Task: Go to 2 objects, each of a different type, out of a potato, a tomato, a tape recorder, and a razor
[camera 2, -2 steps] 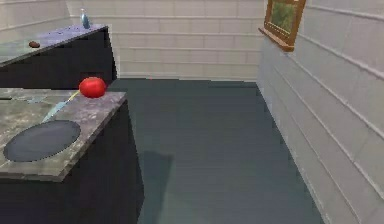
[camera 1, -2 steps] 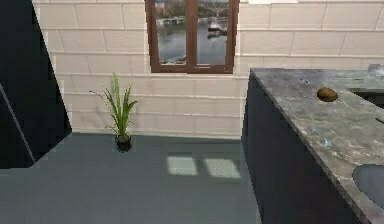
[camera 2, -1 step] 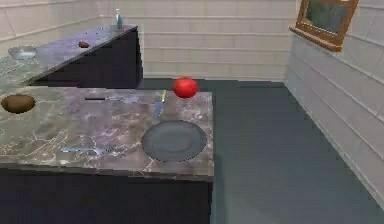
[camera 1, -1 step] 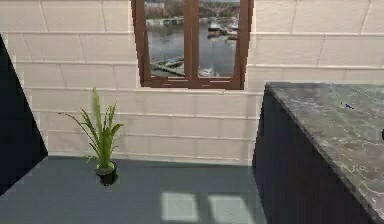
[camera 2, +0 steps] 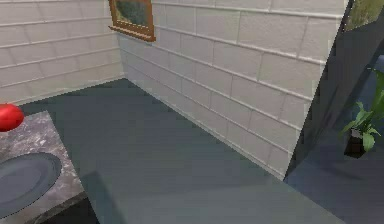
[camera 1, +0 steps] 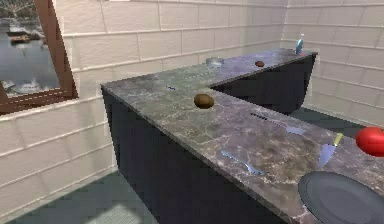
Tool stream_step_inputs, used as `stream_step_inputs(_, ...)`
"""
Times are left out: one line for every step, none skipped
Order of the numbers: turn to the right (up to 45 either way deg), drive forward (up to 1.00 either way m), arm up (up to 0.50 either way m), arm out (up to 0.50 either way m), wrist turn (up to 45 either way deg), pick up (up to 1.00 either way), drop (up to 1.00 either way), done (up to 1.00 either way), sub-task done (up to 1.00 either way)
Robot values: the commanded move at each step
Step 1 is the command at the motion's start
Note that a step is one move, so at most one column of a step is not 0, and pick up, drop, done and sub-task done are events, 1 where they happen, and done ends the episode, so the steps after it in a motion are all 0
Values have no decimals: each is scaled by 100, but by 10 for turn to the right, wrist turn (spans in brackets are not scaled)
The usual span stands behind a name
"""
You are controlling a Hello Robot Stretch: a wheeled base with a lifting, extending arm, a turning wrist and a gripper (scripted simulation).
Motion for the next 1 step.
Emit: stream_step_inputs(0,0,0,0,0,0,0,100,0)
